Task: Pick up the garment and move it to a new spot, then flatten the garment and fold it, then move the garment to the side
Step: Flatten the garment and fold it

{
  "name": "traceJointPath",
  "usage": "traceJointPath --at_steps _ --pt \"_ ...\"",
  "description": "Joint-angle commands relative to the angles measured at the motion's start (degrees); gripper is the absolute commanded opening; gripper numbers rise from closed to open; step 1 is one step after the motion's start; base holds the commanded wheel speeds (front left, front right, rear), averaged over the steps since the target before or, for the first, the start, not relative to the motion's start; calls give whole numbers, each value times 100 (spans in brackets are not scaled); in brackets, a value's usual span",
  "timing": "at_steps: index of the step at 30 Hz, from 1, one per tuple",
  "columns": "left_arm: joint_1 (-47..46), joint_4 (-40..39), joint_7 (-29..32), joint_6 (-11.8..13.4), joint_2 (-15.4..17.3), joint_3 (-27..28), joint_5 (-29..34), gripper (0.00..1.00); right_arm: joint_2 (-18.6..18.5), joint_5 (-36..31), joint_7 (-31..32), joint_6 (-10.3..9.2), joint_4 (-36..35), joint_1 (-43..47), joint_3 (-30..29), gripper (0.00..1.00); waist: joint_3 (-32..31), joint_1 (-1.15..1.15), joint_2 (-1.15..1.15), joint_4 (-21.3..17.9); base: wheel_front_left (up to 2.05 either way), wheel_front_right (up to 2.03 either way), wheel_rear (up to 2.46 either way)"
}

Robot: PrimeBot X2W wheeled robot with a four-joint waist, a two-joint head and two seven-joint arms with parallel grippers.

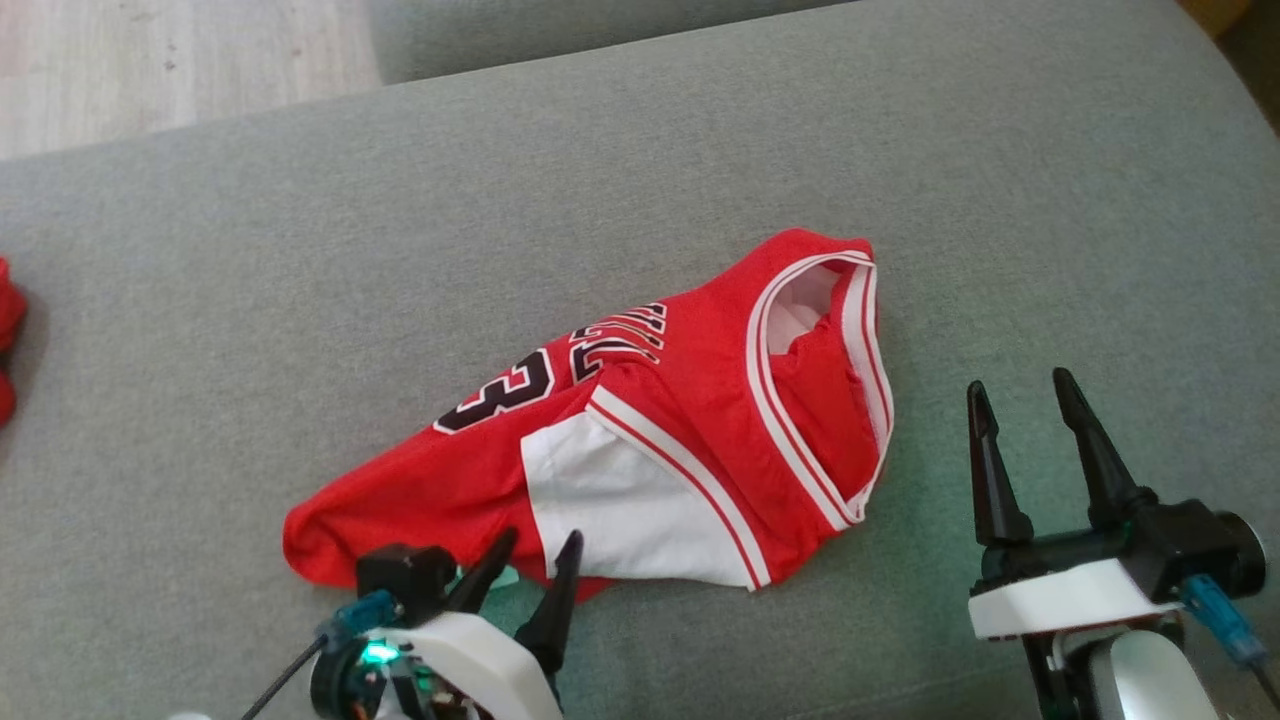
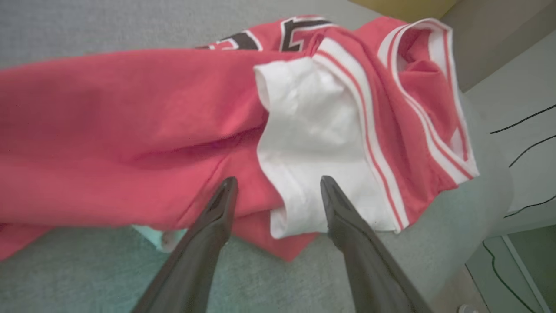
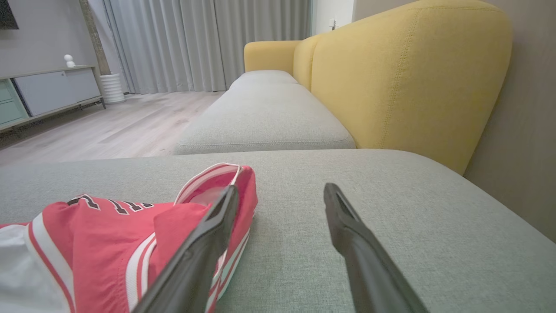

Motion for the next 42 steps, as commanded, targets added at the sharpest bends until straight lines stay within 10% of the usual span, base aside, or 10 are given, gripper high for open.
traceJointPath --at_steps 1,10,16,18,28,35,42 --pt "-221 -80 -54 -7 55 181 2 100 -36 5 -62 43 -168 -124 129 100 1 0 0 -24 0 0 0" --pt "-362 269 -115 -436 -147 61 -130 96 -36 -2 -62 43 -169 -157 117 100 34 0 0 -110 0 0 0" --pt "-440 232 -20 -589 -256 -97 -151 36 -36 -25 -62 43 -132 -150 98 100 25 0 0 -127 0 0 0" --pt "-482 275 -18 -613 -299 -134 -131 0 -36 -19 -62 43 -121 -149 104 100 16 0 0 -140 0 0 0" --pt "-980 -843 -32 -1163 -972 565 -1315 0 -36 23 -62 43 -99 -165 18 100 -142 0 0 -314 0 0 0" --pt "-2219 -1302 214 -798 -1006 1616 -1722 0 -36 90 -62 43 -100 -218 -25 100 -175 0 0 -536 0 0 0" --pt "-3619 -152 227 -368 -571 2567 -1509 0 -36 188 -62 43 -71 -257 11 100 -151 0 0 -895 0 0 0"
